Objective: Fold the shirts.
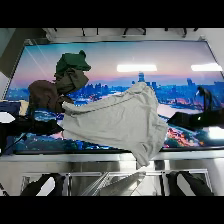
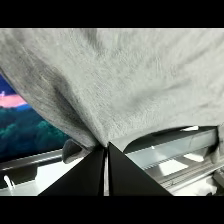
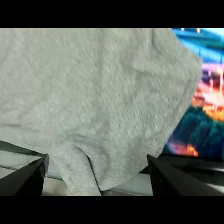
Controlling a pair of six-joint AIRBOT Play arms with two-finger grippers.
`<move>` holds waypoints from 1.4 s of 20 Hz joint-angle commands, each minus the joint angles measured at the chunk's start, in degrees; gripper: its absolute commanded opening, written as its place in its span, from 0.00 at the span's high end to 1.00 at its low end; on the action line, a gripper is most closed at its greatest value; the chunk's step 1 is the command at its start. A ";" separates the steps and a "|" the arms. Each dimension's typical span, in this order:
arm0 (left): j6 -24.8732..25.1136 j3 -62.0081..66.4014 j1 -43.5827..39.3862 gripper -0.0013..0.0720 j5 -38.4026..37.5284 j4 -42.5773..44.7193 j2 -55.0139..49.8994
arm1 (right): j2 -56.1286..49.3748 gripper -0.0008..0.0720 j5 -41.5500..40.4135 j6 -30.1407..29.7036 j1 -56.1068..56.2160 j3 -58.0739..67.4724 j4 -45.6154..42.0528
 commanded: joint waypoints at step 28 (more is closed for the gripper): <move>-2.58 0.35 0.28 0.96 -4.31 -0.11 11.30 | 0.66 0.96 -7.61 -8.35 -3.67 -15.08 15.87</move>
